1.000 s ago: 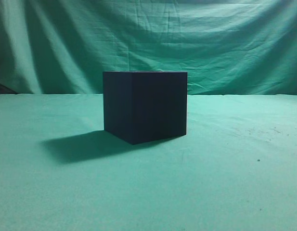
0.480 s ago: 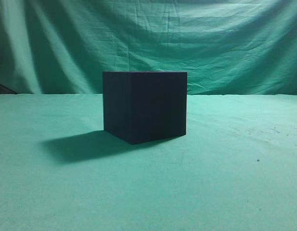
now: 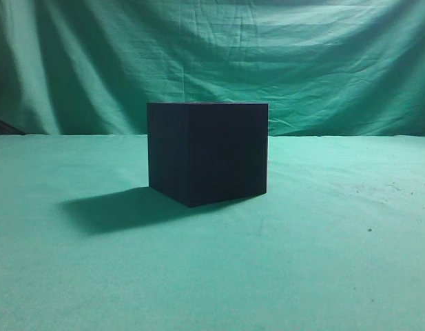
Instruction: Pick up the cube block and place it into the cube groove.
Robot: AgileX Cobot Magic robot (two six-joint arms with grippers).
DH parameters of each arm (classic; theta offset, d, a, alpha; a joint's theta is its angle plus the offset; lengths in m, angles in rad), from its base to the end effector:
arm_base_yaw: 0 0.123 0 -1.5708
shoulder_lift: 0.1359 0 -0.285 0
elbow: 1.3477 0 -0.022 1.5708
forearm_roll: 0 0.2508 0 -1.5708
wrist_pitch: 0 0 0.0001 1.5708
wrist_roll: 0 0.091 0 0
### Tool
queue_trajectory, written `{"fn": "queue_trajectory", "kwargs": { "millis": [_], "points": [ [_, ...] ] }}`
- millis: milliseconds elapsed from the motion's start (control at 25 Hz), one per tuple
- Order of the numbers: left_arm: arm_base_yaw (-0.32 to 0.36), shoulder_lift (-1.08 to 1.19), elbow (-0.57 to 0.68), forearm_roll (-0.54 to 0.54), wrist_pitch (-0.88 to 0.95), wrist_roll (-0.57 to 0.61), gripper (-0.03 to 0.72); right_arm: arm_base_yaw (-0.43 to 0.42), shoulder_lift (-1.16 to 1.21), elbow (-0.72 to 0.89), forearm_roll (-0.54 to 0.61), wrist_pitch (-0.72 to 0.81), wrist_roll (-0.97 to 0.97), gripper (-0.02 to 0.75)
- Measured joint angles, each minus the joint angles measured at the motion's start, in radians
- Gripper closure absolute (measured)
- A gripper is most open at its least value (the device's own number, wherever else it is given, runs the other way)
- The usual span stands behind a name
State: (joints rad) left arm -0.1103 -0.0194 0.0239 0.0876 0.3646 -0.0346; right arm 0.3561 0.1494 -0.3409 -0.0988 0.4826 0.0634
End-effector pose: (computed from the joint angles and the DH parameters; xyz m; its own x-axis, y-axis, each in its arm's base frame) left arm 0.0524 -0.0029 0.1735 -0.2712 0.0775 -0.9594 0.0932 0.9942 0.0540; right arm 0.0489 0.0137 0.2750 -0.1805 -0.0929 -0.9792 -0.3107 0.9499 -0.0329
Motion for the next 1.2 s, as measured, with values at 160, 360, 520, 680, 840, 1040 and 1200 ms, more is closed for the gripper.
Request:
{"fn": "queue_trajectory", "kwargs": {
  "millis": [160,360,520,680,840,1040,1200],
  "points": [
    [0.000,0.000,0.000,0.000,0.000,0.000,0.688,-0.185,-0.088,0.153,-0.002,-0.098,0.000,0.738],
    [0.000,0.000,0.000,0.000,0.000,0.000,0.688,-0.314,-0.155,0.321,0.000,-0.184,0.017,0.738],
    [0.000,0.000,0.000,0.000,0.000,0.000,0.688,-0.323,-0.158,0.364,0.014,-0.162,0.040,0.738],
    [0.000,0.000,0.000,0.000,0.000,0.000,0.688,-0.323,-0.158,0.366,0.015,-0.116,0.038,0.738],
    [0.000,0.000,0.000,0.000,0.000,0.000,0.688,-0.323,-0.158,0.368,0.015,-0.111,0.038,0.738],
    [0.000,0.000,0.000,0.000,0.000,0.000,0.688,-0.323,-0.158,0.368,0.015,-0.111,0.038,0.738],
    [0.000,0.000,0.000,0.000,0.000,0.000,0.688,-0.323,-0.158,0.368,0.015,-0.110,0.038,0.738]
  ]
}}
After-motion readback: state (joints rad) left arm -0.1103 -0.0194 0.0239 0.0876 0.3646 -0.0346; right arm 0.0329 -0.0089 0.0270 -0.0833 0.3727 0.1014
